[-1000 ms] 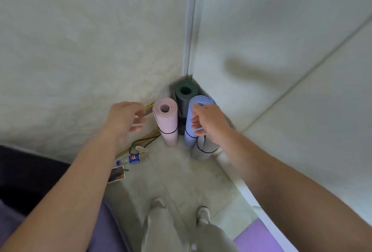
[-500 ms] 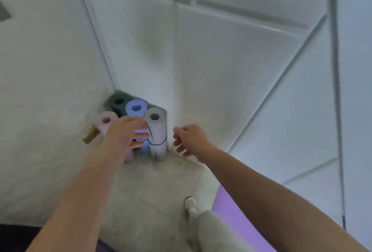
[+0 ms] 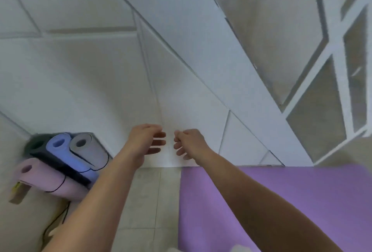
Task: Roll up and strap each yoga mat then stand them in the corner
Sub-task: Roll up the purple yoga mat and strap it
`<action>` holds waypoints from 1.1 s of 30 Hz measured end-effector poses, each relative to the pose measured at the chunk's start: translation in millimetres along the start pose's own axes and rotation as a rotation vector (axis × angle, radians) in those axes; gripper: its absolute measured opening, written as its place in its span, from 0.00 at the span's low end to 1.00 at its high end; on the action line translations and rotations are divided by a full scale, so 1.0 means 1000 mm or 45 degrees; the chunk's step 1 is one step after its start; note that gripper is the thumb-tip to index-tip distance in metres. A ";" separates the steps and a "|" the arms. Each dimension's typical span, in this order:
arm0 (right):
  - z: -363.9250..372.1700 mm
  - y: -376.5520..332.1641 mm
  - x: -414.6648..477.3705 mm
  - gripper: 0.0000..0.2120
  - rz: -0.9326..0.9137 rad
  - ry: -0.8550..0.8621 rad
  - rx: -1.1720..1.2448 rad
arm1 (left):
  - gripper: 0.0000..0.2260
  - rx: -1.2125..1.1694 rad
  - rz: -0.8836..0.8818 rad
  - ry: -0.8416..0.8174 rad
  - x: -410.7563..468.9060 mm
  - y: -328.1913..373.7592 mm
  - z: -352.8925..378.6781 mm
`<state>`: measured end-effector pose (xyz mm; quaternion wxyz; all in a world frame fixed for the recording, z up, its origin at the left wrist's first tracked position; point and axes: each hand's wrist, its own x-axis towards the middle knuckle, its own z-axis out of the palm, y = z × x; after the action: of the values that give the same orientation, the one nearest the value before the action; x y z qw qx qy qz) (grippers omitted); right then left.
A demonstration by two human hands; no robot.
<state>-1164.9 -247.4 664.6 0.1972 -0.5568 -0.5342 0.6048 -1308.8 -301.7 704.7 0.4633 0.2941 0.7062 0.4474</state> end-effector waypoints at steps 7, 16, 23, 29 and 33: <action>-0.285 0.126 -0.089 0.12 0.126 0.366 0.246 | 0.11 0.150 -0.045 -0.273 -0.048 0.007 0.267; -0.572 0.290 -0.229 0.13 0.398 0.916 0.434 | 0.09 0.307 -0.195 -0.691 -0.141 0.005 0.586; -0.704 0.380 -0.287 0.12 0.509 1.198 0.551 | 0.08 0.413 -0.151 -0.913 -0.186 -0.003 0.766; -0.805 0.464 -0.320 0.11 0.631 1.296 0.622 | 0.06 0.406 -0.190 -0.977 -0.178 -0.035 0.922; -0.872 0.504 -0.321 0.12 0.747 1.296 0.652 | 0.04 0.470 -0.295 -1.025 -0.186 -0.047 1.016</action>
<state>-117.4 -320.2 543.0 0.3792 -0.8325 -0.0379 0.4021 -302.5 -111.0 561.4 0.6878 0.4411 0.5660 0.1093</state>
